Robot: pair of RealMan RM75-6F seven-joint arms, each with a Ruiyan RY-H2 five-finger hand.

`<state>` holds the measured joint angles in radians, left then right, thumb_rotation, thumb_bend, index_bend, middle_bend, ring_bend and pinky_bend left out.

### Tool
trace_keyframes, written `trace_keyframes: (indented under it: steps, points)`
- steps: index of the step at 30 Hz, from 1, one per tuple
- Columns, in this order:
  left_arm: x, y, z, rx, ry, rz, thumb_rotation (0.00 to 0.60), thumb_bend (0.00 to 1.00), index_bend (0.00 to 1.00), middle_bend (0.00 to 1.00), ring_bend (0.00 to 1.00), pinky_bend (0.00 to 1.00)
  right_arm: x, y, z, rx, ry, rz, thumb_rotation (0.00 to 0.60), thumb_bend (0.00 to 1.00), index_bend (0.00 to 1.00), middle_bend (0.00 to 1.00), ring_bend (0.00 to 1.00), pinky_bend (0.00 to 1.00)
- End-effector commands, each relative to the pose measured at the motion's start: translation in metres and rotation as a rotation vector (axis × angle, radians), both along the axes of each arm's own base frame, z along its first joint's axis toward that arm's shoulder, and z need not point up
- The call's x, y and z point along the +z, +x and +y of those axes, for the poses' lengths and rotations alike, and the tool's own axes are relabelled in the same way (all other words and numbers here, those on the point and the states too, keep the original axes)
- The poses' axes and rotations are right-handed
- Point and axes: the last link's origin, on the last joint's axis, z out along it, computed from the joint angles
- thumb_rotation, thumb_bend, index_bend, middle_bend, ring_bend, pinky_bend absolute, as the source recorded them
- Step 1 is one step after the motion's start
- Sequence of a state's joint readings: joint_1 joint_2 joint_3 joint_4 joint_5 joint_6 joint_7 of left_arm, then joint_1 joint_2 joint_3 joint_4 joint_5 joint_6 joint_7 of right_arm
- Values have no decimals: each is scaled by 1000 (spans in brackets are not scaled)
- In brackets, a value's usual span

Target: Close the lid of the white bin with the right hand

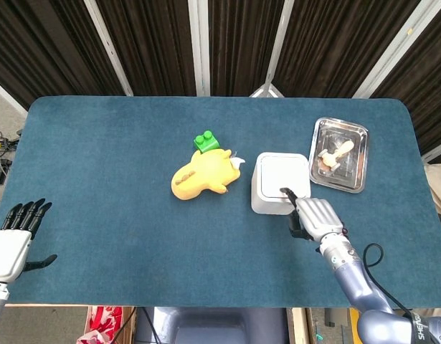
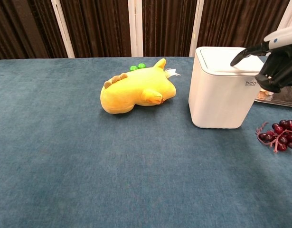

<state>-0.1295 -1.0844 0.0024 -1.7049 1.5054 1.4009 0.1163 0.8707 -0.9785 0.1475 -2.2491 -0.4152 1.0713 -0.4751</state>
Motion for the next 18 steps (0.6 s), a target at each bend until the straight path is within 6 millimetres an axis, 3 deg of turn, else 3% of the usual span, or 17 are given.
trace_keyframes:
  steps: [1,10,18]
  points:
    - [0,0,0,-1,0,0,600,0,0,0,0,0,-2,-4,1,-11,6,7,600,690,125,736,790,757]
    - [0,0,0,0,-1,-1,600,0,0,0,0,0,-8,-13,4,-25,27,25,600,690,125,737,790,756]
    - [1,0,0,0,2,-5,600,0,0,0,0,0,0,-10,-1,-40,-3,-5,600,690,124,737,790,757]
